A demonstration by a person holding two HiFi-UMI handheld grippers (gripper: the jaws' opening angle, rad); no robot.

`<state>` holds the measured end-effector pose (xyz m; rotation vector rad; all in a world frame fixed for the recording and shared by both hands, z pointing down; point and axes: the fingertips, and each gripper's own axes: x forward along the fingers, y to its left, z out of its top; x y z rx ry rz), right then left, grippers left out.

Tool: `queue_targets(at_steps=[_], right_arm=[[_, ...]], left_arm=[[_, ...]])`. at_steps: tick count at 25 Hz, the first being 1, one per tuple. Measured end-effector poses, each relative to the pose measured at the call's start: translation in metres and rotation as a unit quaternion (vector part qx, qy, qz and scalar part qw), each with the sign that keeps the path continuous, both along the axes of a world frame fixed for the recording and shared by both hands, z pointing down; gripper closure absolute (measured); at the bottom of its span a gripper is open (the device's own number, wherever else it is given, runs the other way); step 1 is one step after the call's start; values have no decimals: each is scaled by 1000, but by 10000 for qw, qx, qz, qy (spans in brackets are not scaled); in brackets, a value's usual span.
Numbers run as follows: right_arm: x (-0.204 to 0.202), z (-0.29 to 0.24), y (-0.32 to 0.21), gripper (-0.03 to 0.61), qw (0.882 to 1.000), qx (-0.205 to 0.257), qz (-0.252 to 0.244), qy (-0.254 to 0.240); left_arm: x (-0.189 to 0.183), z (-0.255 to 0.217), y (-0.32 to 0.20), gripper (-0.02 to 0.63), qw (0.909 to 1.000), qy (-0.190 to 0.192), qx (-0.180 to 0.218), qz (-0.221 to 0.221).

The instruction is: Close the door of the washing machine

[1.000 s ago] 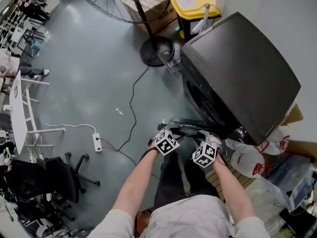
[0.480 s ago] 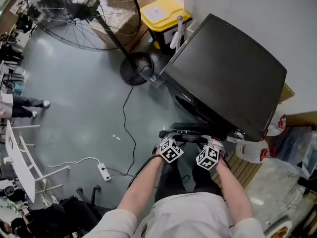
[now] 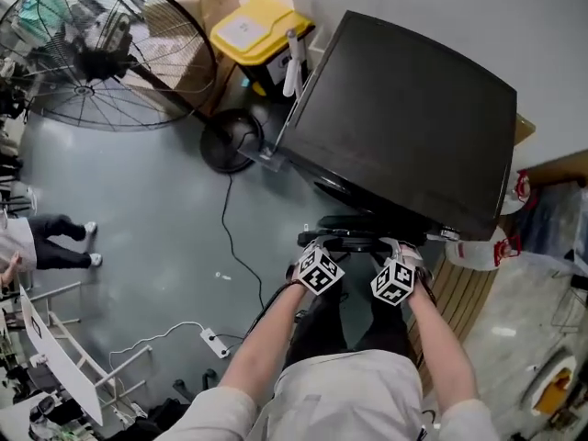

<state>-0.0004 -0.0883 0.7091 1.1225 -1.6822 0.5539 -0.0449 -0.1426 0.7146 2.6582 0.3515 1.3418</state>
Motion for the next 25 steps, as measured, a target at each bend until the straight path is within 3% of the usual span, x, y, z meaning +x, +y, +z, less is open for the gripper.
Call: queue_targets(at_steps=[14,19,22,25], right_arm=[[30,-2,-29,410,9948,132,993,176],[39,-2,-36,402,9896,282,1375,301],[43,0,-43,399,9835,384,1723,400],[50,0,-44,397,9759,478,2059,547]], left_arm=[[41,-8,-36,411,9966,340,162,734],[40,-13,-51,413,9976,520,195,412],[25,-12,-62,494,9980,615,152,-18],[14,-2,-67,603,9984,411,-12,-383]])
